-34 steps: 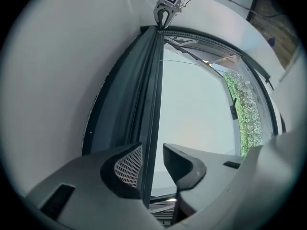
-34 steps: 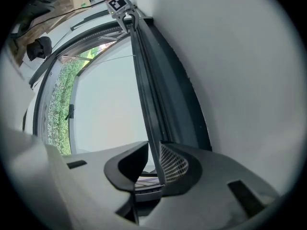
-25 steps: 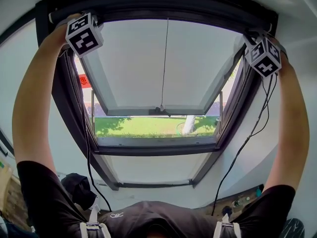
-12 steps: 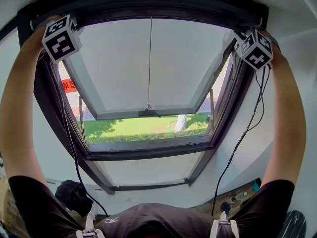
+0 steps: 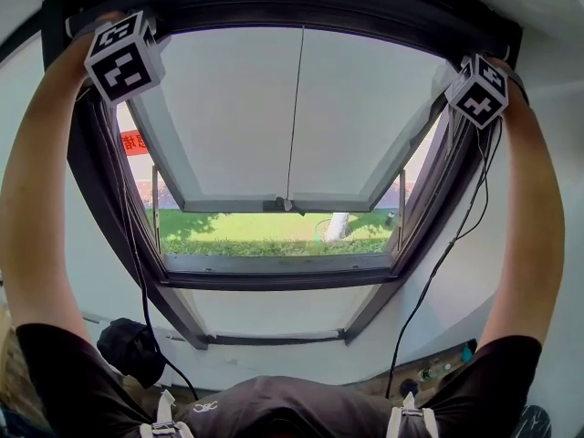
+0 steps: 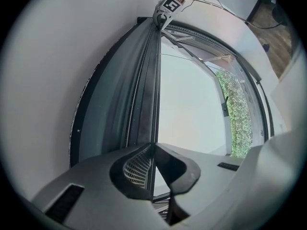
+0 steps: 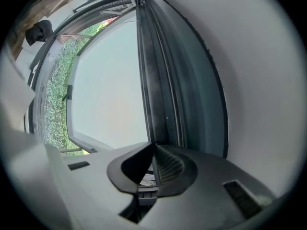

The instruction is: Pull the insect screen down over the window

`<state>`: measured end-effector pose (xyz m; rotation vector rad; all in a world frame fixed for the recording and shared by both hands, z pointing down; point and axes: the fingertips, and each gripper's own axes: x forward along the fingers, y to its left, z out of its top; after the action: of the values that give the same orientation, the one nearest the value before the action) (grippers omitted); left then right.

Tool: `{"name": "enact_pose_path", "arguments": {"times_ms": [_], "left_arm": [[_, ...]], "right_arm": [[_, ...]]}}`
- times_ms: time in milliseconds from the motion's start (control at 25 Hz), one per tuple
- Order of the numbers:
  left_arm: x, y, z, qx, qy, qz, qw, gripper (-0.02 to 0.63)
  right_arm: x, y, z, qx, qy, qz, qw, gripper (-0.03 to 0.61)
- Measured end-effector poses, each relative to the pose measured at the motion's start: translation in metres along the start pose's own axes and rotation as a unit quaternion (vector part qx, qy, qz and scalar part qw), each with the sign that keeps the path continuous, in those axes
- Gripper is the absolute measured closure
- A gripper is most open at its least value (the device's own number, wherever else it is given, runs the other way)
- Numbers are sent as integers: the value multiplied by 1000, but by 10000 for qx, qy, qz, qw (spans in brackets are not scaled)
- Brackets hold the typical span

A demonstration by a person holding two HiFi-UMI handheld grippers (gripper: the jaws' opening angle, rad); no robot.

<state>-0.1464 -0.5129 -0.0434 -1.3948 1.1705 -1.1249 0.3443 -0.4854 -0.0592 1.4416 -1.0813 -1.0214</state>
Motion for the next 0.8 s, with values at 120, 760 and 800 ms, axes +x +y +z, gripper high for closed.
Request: {"name": "enact_pose_path", "arguments": {"times_ms": [120,760,800], "left_arm": [[-2,-6,-1,-5,7,-70,10000,577],[0,-94,-9,103,-271,-776,9966,588],[0,-102,-10,126,-264,-848,9960,589]], "right_arm": [[-1,9,0,-82,103,120,9998,551],[-8,93,-10,-119,31,906,9958,551],[-9,101,-11,-117,53,979,9951,551]]}}
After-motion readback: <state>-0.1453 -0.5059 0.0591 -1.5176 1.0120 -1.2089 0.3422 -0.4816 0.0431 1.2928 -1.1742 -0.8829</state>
